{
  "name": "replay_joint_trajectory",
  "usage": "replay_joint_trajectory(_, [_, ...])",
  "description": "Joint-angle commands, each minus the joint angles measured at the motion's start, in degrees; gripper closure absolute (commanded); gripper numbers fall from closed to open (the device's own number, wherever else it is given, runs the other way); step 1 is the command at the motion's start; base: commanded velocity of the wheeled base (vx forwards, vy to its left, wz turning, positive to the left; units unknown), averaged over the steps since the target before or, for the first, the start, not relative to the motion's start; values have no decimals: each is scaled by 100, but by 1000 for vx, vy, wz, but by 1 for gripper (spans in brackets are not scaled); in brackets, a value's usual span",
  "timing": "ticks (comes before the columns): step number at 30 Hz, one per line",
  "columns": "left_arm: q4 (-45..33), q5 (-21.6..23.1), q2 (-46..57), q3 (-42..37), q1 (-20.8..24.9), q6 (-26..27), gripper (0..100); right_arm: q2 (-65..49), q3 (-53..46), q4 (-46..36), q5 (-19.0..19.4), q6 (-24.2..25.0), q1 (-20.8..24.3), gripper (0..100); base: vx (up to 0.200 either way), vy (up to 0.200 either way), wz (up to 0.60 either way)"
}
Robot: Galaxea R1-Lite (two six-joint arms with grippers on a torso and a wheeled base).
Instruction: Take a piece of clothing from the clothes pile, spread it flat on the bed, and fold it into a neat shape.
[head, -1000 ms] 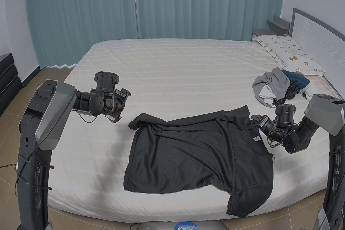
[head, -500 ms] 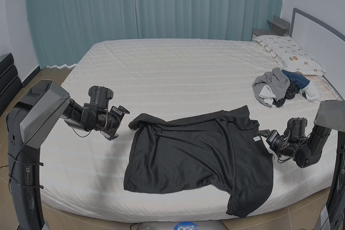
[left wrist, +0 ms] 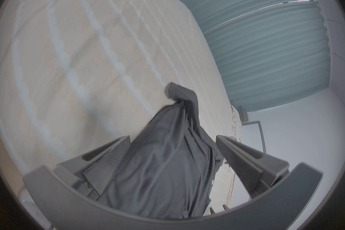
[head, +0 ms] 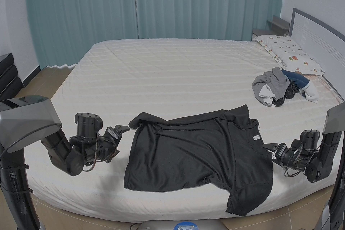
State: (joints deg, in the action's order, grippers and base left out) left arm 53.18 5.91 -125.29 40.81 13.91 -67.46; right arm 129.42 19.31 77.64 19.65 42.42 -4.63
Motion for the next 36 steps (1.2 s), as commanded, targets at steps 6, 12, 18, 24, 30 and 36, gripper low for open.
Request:
replay_joint_trajectory(6, [738,42,93,-1234,323,5,0,286,-824,963,417,-59,-196,0,-67,0,0])
replay_joint_trajectory(12, [764,50,102,-1234,332,-13,0,330,-824,963,417,99,-152,0,0,0,0])
replay_joint_trajectory(18, [747,68,128,-1234,332,-30,0,260,-832,1113,417,284,-143,0,0,-133,0])
replay_joint_trajectory(24, [756,59,137,-1225,402,-30,0,277,-850,1183,408,293,-117,0,0,-200,0])
replay_joint_trajectory(30, [756,59,137,-1225,420,-30,0,277,-859,1183,346,293,24,0,0,-200,0])
replay_joint_trajectory(36, [738,-29,251,-1234,358,-30,0,312,-859,1183,-14,284,367,0,0,-167,0])
